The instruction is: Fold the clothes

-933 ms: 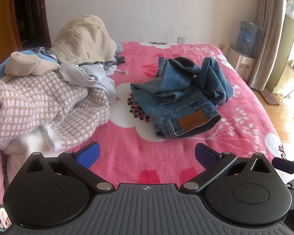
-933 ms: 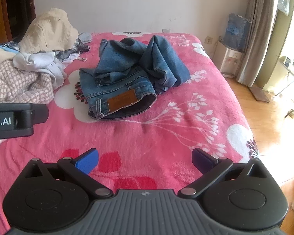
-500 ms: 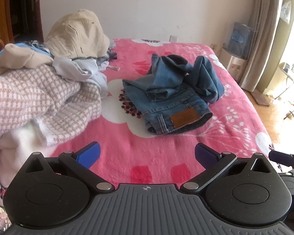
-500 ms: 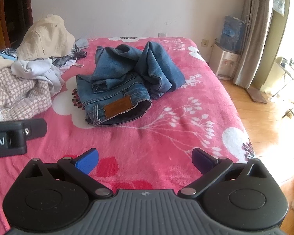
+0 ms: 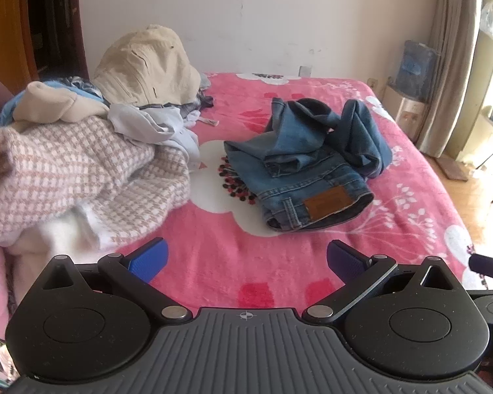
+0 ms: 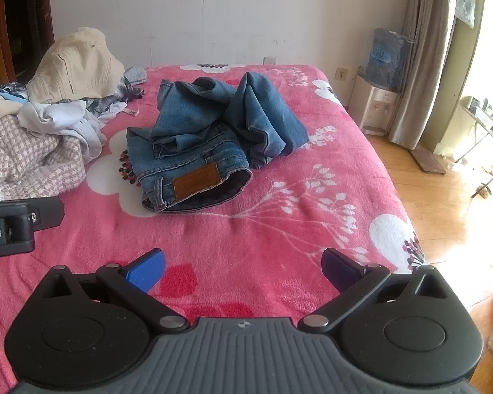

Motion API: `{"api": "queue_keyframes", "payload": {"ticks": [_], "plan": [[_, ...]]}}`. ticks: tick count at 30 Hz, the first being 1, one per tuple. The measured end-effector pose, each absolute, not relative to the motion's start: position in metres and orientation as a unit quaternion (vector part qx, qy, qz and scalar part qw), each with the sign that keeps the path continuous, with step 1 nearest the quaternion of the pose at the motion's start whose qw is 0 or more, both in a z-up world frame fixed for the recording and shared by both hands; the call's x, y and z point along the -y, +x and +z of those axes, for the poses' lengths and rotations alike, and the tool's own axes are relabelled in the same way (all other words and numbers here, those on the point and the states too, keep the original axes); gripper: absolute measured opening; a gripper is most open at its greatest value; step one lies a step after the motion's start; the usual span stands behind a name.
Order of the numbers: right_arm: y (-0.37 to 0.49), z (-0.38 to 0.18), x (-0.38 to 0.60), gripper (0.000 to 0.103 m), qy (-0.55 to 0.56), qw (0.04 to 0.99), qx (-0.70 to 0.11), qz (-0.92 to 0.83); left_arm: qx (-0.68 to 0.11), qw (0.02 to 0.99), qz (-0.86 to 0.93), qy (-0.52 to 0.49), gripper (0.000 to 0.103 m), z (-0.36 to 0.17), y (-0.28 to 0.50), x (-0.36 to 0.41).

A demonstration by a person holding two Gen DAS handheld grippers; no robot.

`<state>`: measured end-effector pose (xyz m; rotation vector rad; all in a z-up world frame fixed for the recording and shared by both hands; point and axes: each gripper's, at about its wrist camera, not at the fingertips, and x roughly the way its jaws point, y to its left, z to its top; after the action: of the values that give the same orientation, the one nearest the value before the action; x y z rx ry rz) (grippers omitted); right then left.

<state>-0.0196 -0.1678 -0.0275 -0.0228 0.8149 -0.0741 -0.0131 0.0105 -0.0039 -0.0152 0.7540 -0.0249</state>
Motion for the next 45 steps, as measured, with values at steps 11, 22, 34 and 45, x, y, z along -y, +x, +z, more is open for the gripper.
{"api": "queue_keyframes", "payload": {"ticks": [11,22,34,45], "plan": [[-0.0198,-0.0294,0.166,0.103,-0.01,0.918,-0.396,-0.035,-0.37,0.929,-0.008,-0.006,0.103,-0.0055,-0.0134,-0.0134],[-0.0224,-0.0313,0.1644,0.103,-0.01,0.918,-0.394,-0.038,-0.375,0.927,-0.007,-0.008,0.103,-0.0058,-0.0127,-0.0143],[-0.0234,-0.0309,0.1654,0.103,-0.01,0.919,-0.393,-0.04,-0.377,0.926,-0.005,-0.01,0.103,-0.0073,-0.0129,-0.0158],[-0.0239,-0.032,0.1686,0.103,-0.008,0.919,-0.392,-0.043,-0.38,0.925,-0.007,-0.006,0.103,-0.0104,-0.013,-0.0144]]}}
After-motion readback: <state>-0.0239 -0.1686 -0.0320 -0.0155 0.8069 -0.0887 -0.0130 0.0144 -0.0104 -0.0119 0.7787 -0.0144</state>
